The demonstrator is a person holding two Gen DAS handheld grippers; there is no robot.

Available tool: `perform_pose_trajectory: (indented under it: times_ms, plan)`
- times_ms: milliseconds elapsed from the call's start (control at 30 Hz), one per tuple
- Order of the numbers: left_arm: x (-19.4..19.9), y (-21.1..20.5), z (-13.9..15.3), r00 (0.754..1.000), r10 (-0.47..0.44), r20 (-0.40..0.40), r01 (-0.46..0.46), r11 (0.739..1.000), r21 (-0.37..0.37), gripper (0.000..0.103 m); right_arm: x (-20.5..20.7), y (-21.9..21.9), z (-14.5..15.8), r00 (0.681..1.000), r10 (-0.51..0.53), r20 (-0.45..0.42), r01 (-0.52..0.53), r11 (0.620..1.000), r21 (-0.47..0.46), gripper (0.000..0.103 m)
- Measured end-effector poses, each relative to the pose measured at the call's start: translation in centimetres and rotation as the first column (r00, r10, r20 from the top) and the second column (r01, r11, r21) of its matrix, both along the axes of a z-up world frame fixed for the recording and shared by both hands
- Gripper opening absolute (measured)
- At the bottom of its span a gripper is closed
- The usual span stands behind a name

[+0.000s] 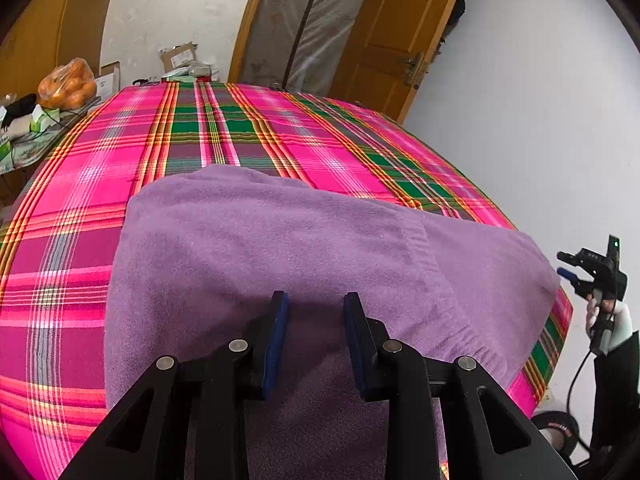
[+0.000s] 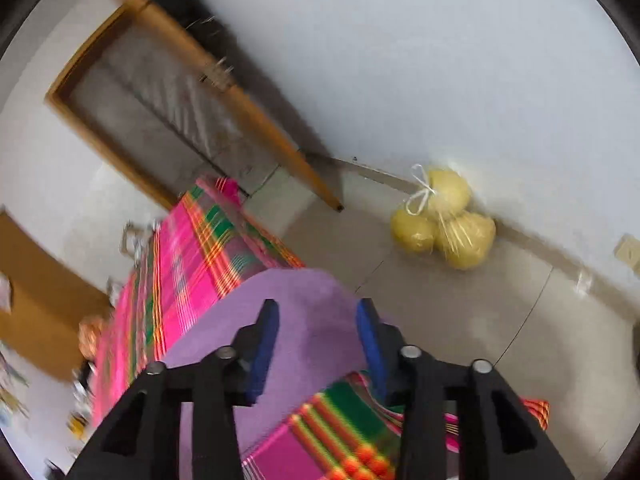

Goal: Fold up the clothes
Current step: 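Grasp a lilac garment corner with the right gripper and lift it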

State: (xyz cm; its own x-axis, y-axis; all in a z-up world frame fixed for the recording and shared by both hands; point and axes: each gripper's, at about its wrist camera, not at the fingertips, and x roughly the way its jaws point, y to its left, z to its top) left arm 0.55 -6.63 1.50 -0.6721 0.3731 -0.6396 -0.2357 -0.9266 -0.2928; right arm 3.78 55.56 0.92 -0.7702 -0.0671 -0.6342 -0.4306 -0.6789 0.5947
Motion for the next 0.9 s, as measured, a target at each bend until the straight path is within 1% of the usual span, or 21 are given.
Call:
perform_pose_trajectory:
  times_ms: [33,100,200,233,333,367,467,567,600,633,833,900]
  plan:
    - [0.0,0.0,0.0,1.000,0.000,0.000,0.000,1.000,-0.002,0.029,0.2,0.4,-0.2,1.000,-0.003,-0.002,0.003,1.000,-0.027,0.045]
    - [0.0,0.1,0.0,1.000,0.001,0.000,-0.001,1.000,-0.007,0.029,0.5,1.1,-1.0,1.000,-0.002,0.001,0.002,0.994,-0.108,0.045]
    - [0.0,0.3,0.1,1.000,0.004,-0.002,-0.004,1.000,-0.020,0.029,0.9,1.8,-2.8,0.999,0.022,0.026,-0.015,0.972,-0.233,0.048]
    - [0.0,0.3,0.1,1.000,0.004,-0.002,-0.004,1.000,-0.023,0.029,1.1,2.1,-3.6,0.999,0.033,0.031,-0.023,0.959,-0.283,0.050]
    - [0.0,0.3,0.1,1.000,0.006,-0.002,-0.006,1.000,-0.026,0.029,1.3,2.6,-5.8,0.998,0.061,0.035,-0.040,0.903,-0.427,0.051]
    - [0.0,0.3,0.1,1.000,0.006,-0.002,-0.006,1.000,-0.027,0.029,1.3,2.9,-6.4,0.998,0.057,0.028,-0.037,0.885,-0.464,0.054]
    - [0.1,0.4,0.1,1.000,0.009,-0.003,-0.009,1.000,-0.028,0.029,1.2,3.4,-7.7,1.000,0.030,0.004,-0.023,0.839,-0.544,0.055]
    - [0.0,0.5,0.1,1.000,0.010,-0.002,-0.010,1.000,-0.027,0.029,0.2,3.5,-8.8,1.000,0.005,-0.018,-0.015,0.798,-0.602,0.055]
    - [0.0,0.5,0.1,1.000,0.010,-0.002,-0.010,1.000,-0.026,0.029,0.1,3.5,-9.1,1.000,0.000,-0.019,-0.011,0.792,-0.611,0.055]
    - [0.1,0.4,0.1,1.000,0.010,-0.001,-0.010,1.000,-0.025,0.029,0.0,3.3,-9.0,1.000,-0.006,-0.018,-0.006,0.792,-0.610,0.055]
    - [0.0,0.4,0.1,1.000,0.010,0.001,-0.010,1.000,-0.015,0.029,-1.7,3.2,-9.3,0.996,-0.052,-0.074,-0.005,0.782,-0.623,0.054]
    - [0.0,0.3,0.1,1.000,0.010,0.002,-0.010,1.000,-0.011,0.029,-2.1,3.0,-8.9,0.995,-0.057,-0.085,-0.006,0.798,-0.602,0.047]
